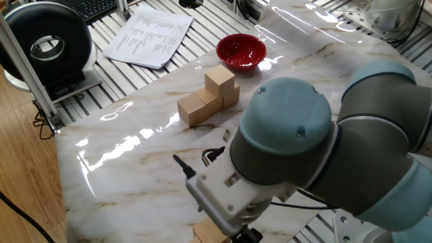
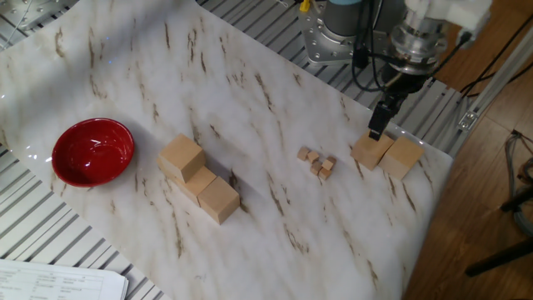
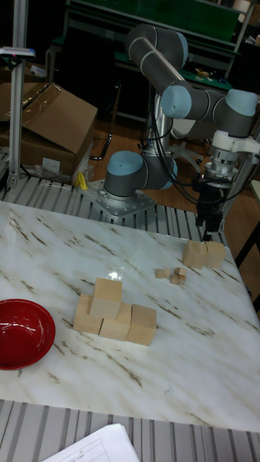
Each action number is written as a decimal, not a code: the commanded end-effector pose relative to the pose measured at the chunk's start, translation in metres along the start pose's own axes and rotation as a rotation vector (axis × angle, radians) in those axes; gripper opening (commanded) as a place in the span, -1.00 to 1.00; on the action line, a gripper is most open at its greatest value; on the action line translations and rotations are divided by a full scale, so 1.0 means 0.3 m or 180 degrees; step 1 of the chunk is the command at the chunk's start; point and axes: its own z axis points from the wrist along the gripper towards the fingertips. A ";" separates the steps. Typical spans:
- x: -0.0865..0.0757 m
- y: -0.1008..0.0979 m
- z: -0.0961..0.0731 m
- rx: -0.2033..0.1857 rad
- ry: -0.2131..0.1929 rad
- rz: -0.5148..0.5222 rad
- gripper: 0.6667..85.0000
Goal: Stack the blocks into a pyramid shape
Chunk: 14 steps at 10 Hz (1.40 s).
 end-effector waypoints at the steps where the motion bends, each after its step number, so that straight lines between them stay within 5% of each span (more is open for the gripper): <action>1: -0.009 0.011 0.033 -0.0130 -0.0088 0.0539 0.92; 8: 0.007 -0.032 0.076 0.0005 0.0128 0.0446 0.85; 14: -0.004 -0.034 0.071 -0.0018 0.0096 0.0436 0.84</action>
